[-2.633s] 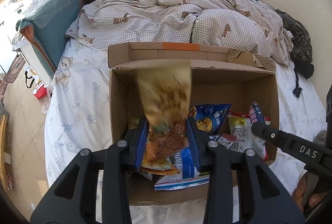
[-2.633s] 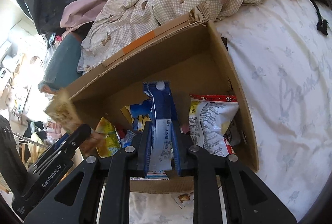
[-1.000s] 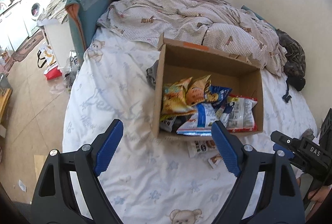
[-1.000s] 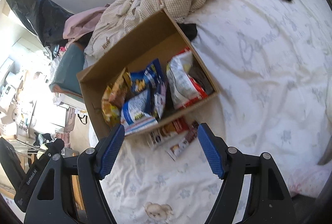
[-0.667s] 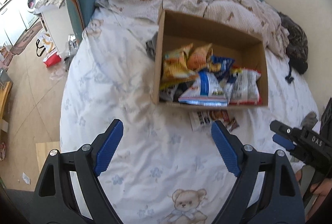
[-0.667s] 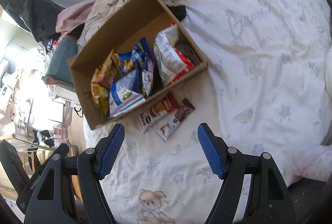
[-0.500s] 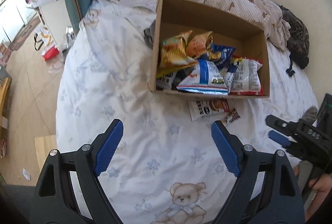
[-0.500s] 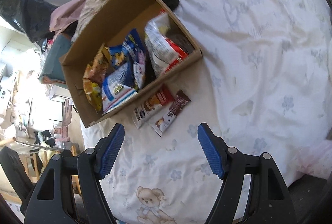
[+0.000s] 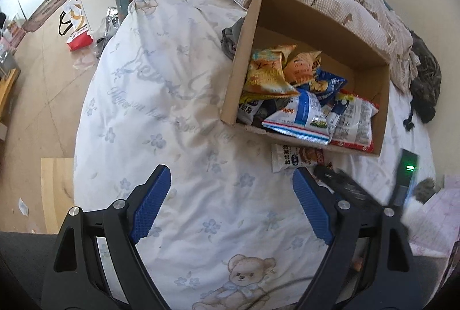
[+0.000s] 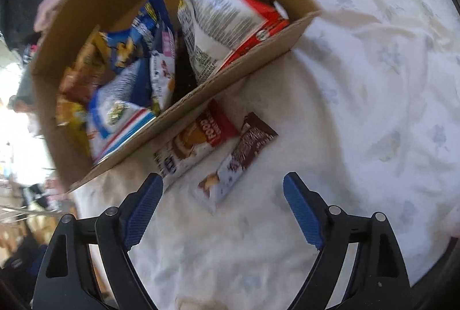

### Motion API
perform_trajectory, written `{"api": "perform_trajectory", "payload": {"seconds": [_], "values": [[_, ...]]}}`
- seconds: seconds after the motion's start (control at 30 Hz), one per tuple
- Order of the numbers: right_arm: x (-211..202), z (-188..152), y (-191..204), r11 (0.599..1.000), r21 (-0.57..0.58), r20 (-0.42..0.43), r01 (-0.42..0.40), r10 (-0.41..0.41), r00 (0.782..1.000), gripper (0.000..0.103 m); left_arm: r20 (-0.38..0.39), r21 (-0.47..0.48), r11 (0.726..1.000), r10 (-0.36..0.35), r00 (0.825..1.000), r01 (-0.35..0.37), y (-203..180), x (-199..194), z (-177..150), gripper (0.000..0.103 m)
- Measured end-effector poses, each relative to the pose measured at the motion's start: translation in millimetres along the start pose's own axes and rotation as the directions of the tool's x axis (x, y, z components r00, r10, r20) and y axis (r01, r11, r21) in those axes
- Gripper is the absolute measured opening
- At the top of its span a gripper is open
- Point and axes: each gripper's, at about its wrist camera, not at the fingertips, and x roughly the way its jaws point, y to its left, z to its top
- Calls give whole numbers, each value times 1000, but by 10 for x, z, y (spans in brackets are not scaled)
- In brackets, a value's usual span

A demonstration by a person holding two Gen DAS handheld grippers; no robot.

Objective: Organize snacks
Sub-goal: 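Withdraw both tools from the box toward the packets on the sheet, then grasp the red FOOD sweet rice cake packet with the right tool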

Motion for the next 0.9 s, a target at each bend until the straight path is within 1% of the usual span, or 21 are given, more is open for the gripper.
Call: {"api": "perform_trajectory", "payload": {"seconds": [0.1, 0.17, 0.2, 0.23, 0.3, 0.37, 0.4, 0.47, 0.5, 0.53, 0.6, 0.67, 0.7, 0.73, 0.77, 0.8, 0.83, 0.9], "values": [[139, 4, 141, 998, 16, 65, 58, -59, 996, 91, -3, -16, 1000, -12, 1000, 12, -7, 14, 34, 85], [224, -3, 251, 992, 0, 101, 124, -123, 987, 92, -12, -24, 999, -21, 1000, 21, -12, 30, 49, 85], [240, -7, 278, 991, -3, 118, 131, -130, 984, 95, -14, -28, 999, -25, 1000, 25, -10, 36, 59, 85], [252, -13, 307, 988, -5, 139, 154, -152, 979, 95, -11, -34, 999, -27, 1000, 27, 0, 29, 68, 85], [315, -18, 359, 978, -21, 153, 207, -202, 967, 96, 1, -56, 998, -31, 1000, 30, 38, 3, 95, 85], [379, -36, 435, 963, -73, 181, 259, -242, 953, 102, 7, -81, 996, -39, 999, 39, 82, -19, 117, 85], [411, -46, 489, 948, -125, 198, 293, -266, 944, 103, 9, -91, 995, -42, 999, 42, 103, -23, 128, 85], [407, -44, 550, 926, -219, 216, 308, -262, 941, 103, 7, -107, 993, -47, 999, 47, 131, -23, 138, 85], [413, -42, 552, 922, -241, 205, 301, -255, 945, 102, 2, -113, 992, -50, 999, 50, 140, -16, 141, 85], [414, -33, 524, 926, -252, 179, 281, -241, 954, 101, -1, -119, 992, -53, 999, 52, 146, -11, 140, 85], [401, -32, 437, 940, -248, 102, 232, -213, 972, 101, -3, -126, 990, -58, 998, 57, 149, -9, 144, 85], [397, -87, 421, 934, -292, 19, 204, -207, 978, 102, 4, -131, 989, -62, 998, 62, 142, -24, 152, 85], [410, -144, 434, 923, -334, -28, 191, -212, 977, 99, 9, -131, 989, -65, 998, 65, 138, -38, 158, 85], [420, -232, 464, 892, -401, -45, 208, -246, 968, 94, 13, -131, 989, -66, 998, 67, 133, -50, 165, 85], [376, -318, 501, 856, -471, -19, 212, -251, 968, 89, 17, -129, 989, -69, 997, 71, 125, -64, 169, 85], [344, -362, 503, 846, -495, -17, 199, -238, 971, 83, 21, -126, 989, -71, 997, 73, 115, -78, 172, 85], [303, -393, 479, 850, -496, -34, 176, -222, 975, 80, 25, -122, 990, -72, 997, 75, 107, -91, 172, 85], [202, -428, 419, 867, -480, -66, 134, -188, 980, 66, 34, -116, 991, -68, 997, 71, 103, -119, 172, 85]]}}
